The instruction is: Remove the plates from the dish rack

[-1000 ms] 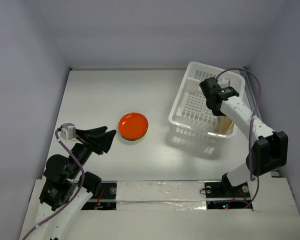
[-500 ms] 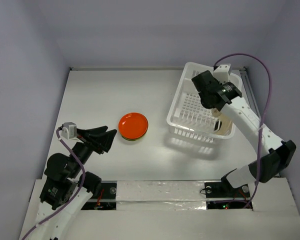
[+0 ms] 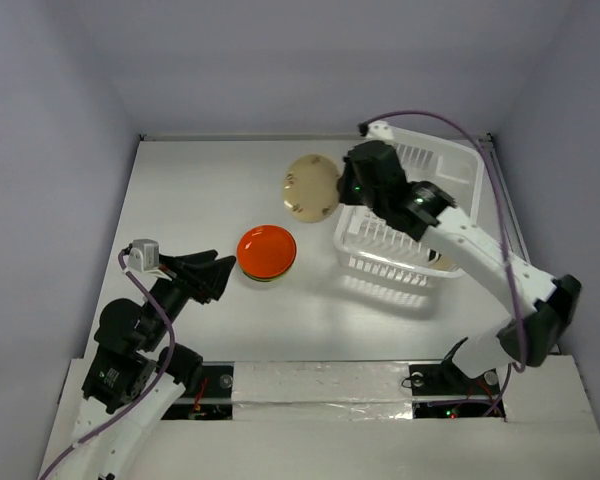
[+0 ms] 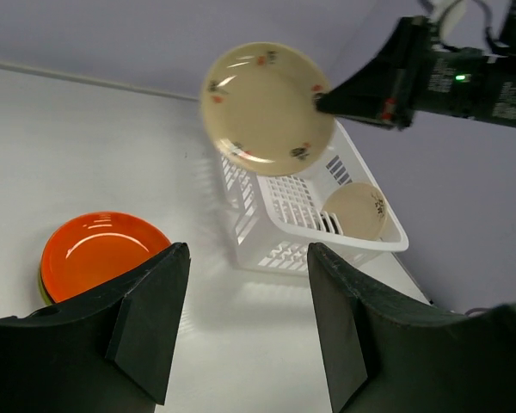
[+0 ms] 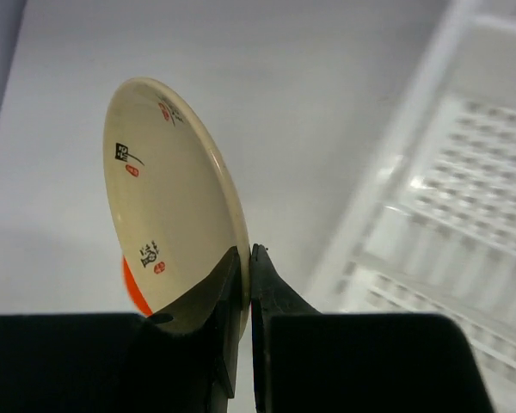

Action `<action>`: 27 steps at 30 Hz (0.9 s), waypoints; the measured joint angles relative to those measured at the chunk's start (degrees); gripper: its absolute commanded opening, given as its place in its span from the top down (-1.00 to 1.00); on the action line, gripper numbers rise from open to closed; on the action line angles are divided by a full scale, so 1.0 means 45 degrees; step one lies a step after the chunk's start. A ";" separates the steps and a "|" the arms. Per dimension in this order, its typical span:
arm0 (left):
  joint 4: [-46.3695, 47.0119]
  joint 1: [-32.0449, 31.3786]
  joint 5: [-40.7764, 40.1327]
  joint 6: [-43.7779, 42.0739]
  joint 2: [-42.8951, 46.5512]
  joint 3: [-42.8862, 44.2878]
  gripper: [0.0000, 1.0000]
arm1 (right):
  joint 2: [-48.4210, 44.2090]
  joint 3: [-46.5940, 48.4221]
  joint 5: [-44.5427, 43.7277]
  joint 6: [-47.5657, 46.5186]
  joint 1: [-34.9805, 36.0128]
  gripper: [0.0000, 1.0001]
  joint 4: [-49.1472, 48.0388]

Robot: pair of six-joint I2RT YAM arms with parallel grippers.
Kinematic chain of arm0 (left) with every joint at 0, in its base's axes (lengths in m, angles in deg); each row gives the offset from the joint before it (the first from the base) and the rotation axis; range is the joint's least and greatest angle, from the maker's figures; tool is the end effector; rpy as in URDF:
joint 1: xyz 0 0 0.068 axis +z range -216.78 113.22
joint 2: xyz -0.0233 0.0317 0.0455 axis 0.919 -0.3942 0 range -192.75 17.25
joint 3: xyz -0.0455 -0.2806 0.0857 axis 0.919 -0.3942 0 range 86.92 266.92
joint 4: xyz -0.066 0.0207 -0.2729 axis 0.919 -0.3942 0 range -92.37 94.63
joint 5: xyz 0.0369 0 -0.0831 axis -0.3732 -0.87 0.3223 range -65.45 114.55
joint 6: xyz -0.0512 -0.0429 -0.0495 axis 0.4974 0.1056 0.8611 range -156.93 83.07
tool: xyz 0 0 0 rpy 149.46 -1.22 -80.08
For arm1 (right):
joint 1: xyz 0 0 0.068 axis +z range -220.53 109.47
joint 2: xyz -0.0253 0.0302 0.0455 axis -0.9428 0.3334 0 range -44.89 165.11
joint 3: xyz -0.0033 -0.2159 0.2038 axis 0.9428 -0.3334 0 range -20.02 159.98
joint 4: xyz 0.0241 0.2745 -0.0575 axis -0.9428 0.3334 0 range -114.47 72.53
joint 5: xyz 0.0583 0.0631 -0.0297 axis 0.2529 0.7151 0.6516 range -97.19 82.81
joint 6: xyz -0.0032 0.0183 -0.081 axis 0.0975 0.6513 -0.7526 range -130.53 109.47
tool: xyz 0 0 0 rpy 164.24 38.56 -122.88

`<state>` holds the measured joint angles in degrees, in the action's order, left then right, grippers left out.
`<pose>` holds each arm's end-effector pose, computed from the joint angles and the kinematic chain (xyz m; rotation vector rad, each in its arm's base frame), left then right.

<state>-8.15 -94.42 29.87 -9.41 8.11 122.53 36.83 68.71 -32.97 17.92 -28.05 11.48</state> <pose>0.0753 -0.0471 0.3666 0.0833 1.3838 -0.8724 0.2849 0.2179 0.4240 0.0239 2.0357 0.3143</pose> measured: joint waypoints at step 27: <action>0.0073 0.0743 0.0393 -0.0010 -0.0753 0.0000 -0.07 | 0.5047 -0.1608 0.3045 0.1972 0.1486 -0.03 -0.3502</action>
<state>-7.82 -91.08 31.64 -9.45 4.72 122.53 59.53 61.47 -19.27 26.79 -21.36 -4.28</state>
